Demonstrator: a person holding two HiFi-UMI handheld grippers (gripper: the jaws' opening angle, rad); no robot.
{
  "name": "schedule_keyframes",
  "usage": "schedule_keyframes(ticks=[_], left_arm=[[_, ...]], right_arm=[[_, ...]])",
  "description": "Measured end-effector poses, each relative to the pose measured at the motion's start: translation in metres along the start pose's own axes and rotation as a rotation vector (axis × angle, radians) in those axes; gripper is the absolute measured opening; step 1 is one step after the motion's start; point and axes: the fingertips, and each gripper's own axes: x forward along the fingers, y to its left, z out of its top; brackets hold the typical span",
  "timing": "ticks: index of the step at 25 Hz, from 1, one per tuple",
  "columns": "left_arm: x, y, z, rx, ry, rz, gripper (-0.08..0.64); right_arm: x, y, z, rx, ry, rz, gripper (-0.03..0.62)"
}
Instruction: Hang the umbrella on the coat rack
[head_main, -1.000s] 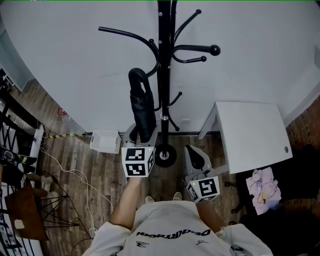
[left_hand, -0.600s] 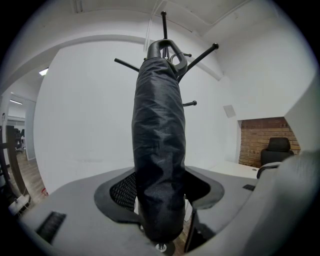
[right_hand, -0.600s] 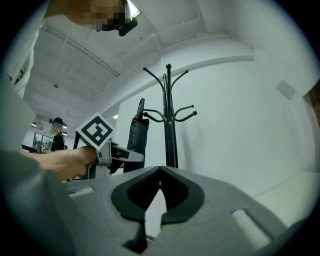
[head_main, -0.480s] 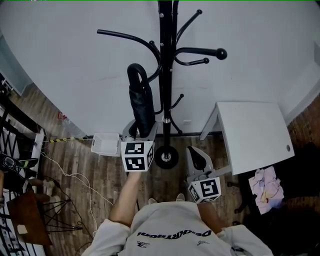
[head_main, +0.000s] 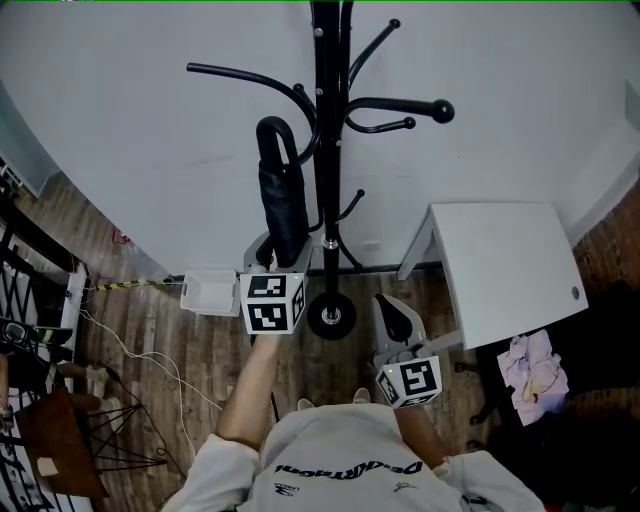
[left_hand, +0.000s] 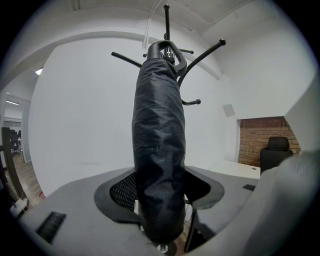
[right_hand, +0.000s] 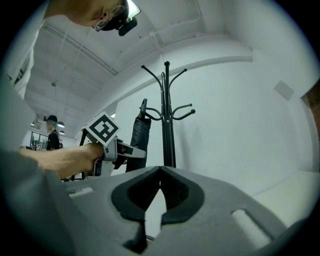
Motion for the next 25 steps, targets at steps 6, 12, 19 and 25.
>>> schedule_keyframes(ticks=[6, 12, 19, 25], left_arm=[[0.01, -0.006, -0.008, 0.001, 0.021, -0.014, 0.252], [0.018, -0.006, -0.016, 0.006, 0.042, -0.012, 0.252], [0.026, -0.007, -0.029, 0.008, 0.076, -0.008, 0.252], [0.03, -0.009, -0.043, 0.007, 0.109, -0.013, 0.253]], right_arm=[[-0.001, -0.004, -0.001, -0.002, 0.001, -0.01, -0.003], [-0.002, -0.006, -0.004, 0.003, 0.006, -0.012, -0.003], [-0.004, -0.009, -0.004, -0.002, 0.009, -0.012, -0.003], [-0.005, -0.011, -0.004, -0.003, 0.01, -0.012, -0.003]])
